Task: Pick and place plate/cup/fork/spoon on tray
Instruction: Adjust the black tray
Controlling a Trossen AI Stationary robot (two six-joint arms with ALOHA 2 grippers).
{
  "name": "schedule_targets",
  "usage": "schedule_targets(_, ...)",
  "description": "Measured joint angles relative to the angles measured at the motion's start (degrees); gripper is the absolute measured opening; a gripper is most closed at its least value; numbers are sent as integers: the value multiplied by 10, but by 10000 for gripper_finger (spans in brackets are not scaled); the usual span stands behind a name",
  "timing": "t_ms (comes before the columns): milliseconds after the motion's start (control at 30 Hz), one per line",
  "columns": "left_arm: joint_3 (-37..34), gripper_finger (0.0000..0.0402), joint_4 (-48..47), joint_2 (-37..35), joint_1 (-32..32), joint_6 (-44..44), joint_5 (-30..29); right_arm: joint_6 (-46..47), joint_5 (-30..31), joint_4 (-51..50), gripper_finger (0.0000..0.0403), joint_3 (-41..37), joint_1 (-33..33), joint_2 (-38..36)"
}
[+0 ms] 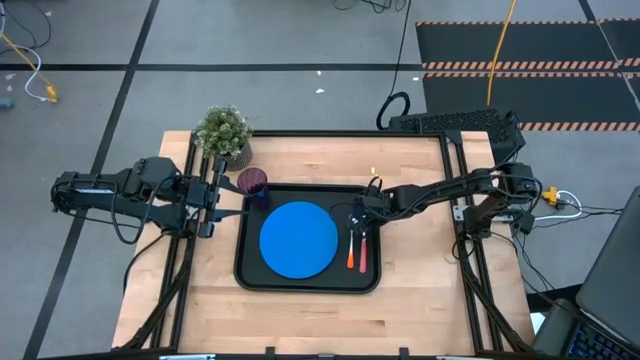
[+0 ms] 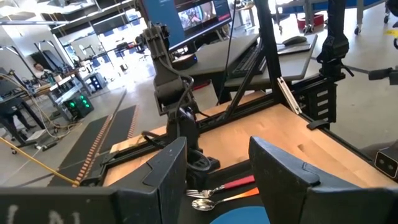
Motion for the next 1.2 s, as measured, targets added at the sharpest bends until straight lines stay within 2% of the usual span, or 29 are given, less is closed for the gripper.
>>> schedule_targets(200, 0, 177, -1, 0, 0, 0, 0, -2, 38, -21, 203, 0, 1, -59)
schedule_targets(367, 0, 177, -1, 4, 0, 0, 0, -41, 125, -1, 203, 0, 15, -128)
schedule_targets(500, 0, 177, -3, 10, 0, 9, 0, -138, 212, 26, 203, 0, 37, -178)
schedule_targets(567, 0, 177, -7, 11, 0, 23, 0, -209, 237, 38, 203, 0, 47, -196)
schedule_targets(667, 0, 177, -4, 11, 0, 27, -27, -335, 234, 49, 203, 0, 59, -206)
schedule_targets(767, 0, 177, 0, 11, 0, 1, -69, -420, 198, 49, 203, 0, 67, -206)
schedule_targets(967, 0, 177, -10, 18, 0, -86, -117, -471, 183, 60, 203, 0, 73, -201)
schedule_targets(1067, 0, 177, -27, 26, 0, -131, -132, -524, 160, 106, 203, -16, 87, -203)
schedule_targets(1200, -1, 177, -115, 39, -6, -198, -177, -559, 116, 158, 203, -52, 106, -212)
